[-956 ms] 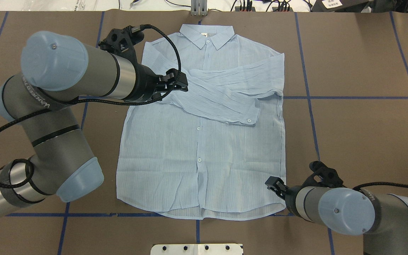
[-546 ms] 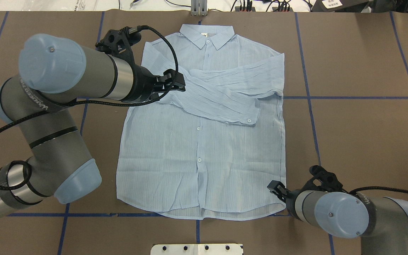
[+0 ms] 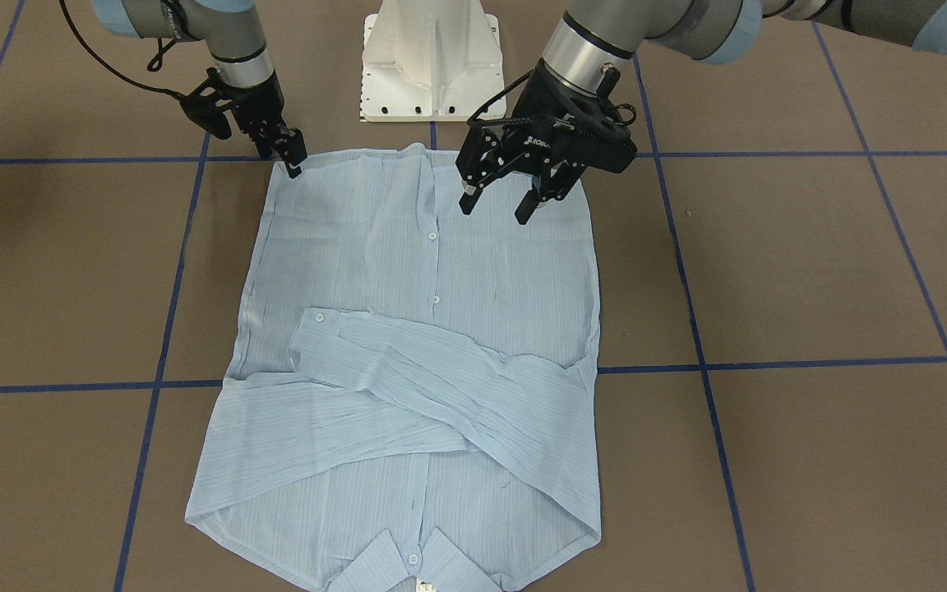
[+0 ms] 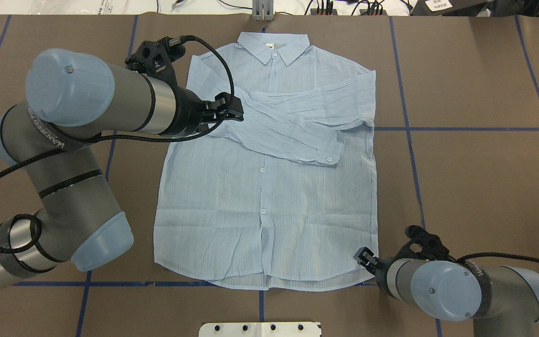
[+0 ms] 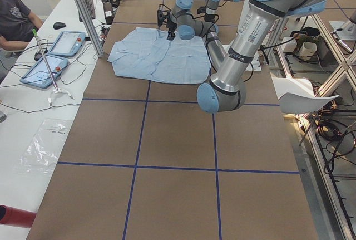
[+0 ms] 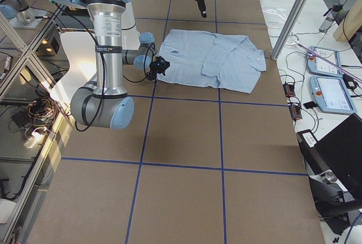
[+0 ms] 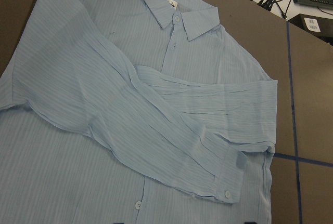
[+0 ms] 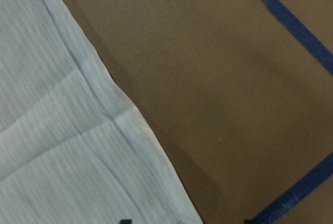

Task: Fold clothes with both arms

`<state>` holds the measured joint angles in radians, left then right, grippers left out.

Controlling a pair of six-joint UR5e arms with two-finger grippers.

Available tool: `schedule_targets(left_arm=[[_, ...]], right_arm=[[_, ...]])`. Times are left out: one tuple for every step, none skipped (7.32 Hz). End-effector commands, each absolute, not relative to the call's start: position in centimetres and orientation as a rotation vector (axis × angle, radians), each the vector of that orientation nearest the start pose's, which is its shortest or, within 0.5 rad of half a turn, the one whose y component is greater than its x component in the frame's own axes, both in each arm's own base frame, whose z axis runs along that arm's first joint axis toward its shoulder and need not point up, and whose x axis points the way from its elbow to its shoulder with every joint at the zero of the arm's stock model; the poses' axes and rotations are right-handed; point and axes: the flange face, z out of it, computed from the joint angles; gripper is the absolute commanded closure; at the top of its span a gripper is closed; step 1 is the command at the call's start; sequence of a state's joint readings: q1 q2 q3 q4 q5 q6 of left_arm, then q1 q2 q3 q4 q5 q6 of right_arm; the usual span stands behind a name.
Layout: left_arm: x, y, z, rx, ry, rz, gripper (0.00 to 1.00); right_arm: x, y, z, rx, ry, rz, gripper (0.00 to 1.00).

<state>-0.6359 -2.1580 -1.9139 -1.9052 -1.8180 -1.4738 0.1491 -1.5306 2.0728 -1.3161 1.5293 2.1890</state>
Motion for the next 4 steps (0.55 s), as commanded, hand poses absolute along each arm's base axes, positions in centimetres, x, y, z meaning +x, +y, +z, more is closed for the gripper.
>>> schedule_targets(left_arm=[[41.1, -43.82, 13.98, 0.25, 1.251, -0.308, 0.18], [41.06, -43.81, 14.29, 0.249, 1.246, -0.311, 0.18], [41.06, -43.81, 14.29, 0.249, 1.246, -0.311, 0.18], [41.03, -43.82, 14.25, 0.259, 1.245, -0.317, 0.18]], right_arm=[[-46.8, -20.84, 38.41, -0.151, -0.801, 0.74, 0.96], [-46.71, -20.9, 38.56, -0.15, -0.798, 0.742, 0.95], [-46.84, -20.84, 38.19, -0.152, -0.806, 0.74, 0.92], [-46.75, -20.9, 38.19, -0.151, -0.806, 0.741, 0.92]])
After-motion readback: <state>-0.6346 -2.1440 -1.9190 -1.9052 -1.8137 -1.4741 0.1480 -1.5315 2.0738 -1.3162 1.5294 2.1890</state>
